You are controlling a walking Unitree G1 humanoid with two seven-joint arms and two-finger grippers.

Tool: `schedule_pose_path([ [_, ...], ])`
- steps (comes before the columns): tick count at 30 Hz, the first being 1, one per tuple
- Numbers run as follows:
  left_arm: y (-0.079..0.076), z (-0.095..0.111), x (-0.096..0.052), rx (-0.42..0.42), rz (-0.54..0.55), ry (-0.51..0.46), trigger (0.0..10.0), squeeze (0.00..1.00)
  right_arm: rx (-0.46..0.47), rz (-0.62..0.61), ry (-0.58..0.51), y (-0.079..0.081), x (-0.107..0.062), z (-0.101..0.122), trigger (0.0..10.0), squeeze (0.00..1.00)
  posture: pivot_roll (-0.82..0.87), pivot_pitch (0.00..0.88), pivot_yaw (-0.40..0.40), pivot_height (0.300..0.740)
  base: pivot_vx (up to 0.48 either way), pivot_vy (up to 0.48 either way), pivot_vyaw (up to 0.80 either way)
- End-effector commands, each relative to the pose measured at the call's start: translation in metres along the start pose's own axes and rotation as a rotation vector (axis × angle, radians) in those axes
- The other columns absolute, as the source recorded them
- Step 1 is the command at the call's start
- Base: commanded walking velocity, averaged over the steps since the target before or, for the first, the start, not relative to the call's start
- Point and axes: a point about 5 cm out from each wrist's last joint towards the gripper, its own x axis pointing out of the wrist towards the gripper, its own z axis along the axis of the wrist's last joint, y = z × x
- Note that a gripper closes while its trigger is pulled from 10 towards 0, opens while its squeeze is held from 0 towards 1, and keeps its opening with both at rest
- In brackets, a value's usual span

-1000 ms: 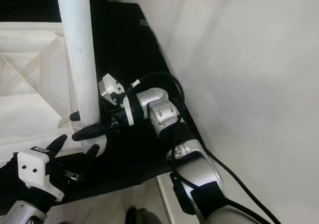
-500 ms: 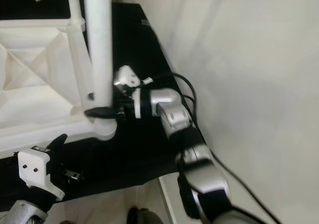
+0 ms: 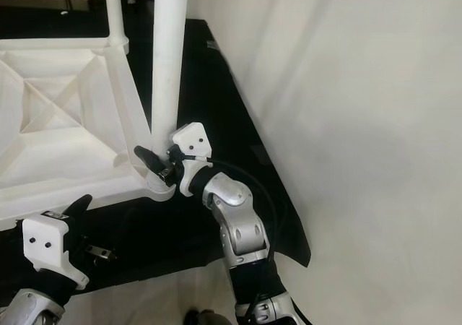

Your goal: Building children table

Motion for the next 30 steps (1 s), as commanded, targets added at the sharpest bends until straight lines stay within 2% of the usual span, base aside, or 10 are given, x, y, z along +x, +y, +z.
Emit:
schedule_pose_path([
  [1,-0.002,-0.002,-0.001,-0.004,0.002,0.005,10.0,0.0,0.053,0.014,0.111,0.008,0.004,-0.019,10.0,0.0,0.04,0.147,-0.203,0.74,0.0,0.0,0.0],
  [3,-0.002,-0.002,-0.001,-0.005,0.004,0.004,10.0,0.0,0.076,0.064,0.1,0.007,0.006,-0.015,10.0,0.0,0.04,0.147,-0.203,0.74,0.0,0.0,0.0],
  [4,-0.002,-0.002,0.0,-0.006,0.001,0.004,10.0,0.0,0.057,0.175,0.076,0.007,0.006,-0.006,10.0,0.6,0.03,0.146,-0.198,0.74,0.0,0.0,0.0],
  [5,-0.002,-0.002,0.0,-0.006,0.001,0.004,10.0,0.0,0.057,0.175,0.076,0.007,0.006,-0.006,10.0,0.6,0.03,0.146,-0.198,0.74,0.0,0.0,0.0],
  [6,-0.003,-0.002,0.001,-0.008,-0.002,0.002,10.0,0.0,0.039,0.326,0.049,0.001,0.006,0.005,10.0,1.0,0.03,0.148,-0.197,0.74,0.0,0.0,0.0],
  [8,-0.003,-0.002,0.002,-0.012,-0.006,-0.001,10.0,0.0,-0.011,0.505,0.029,-0.011,0.005,0.02,10.0,1.0,0.03,0.149,-0.198,0.74,0.0,0.0,0.0],
  [17,-0.005,-0.001,0.002,-0.014,-0.005,-0.005,10.0,0.0,-0.124,0.691,0.043,-0.027,0.009,0.034,10.0,0.93,0.04,0.158,-0.203,0.74,0.0,0.0,0.0],
  [18,-0.006,-0.001,0.001,-0.014,-0.005,-0.006,10.0,0.0,-0.209,0.755,0.078,-0.031,0.014,0.041,10.0,0.0,0.06,0.169,-0.208,0.74,0.0,0.0,0.0],
  [21,-0.008,0.001,-0.001,-0.015,-0.004,-0.005,10.0,0.0,-0.317,0.814,0.131,-0.035,0.02,0.048,10.0,0.0,0.06,0.172,-0.208,0.74,0.0,0.0,0.0],
  [30,-0.009,0.001,-0.002,-0.016,-0.007,0.0,10.0,0.0,-0.247,0.918,0.081,-0.035,0.03,0.068,10.0,0.0,0.07,0.183,-0.206,0.74,0.0,0.0,0.0],
])
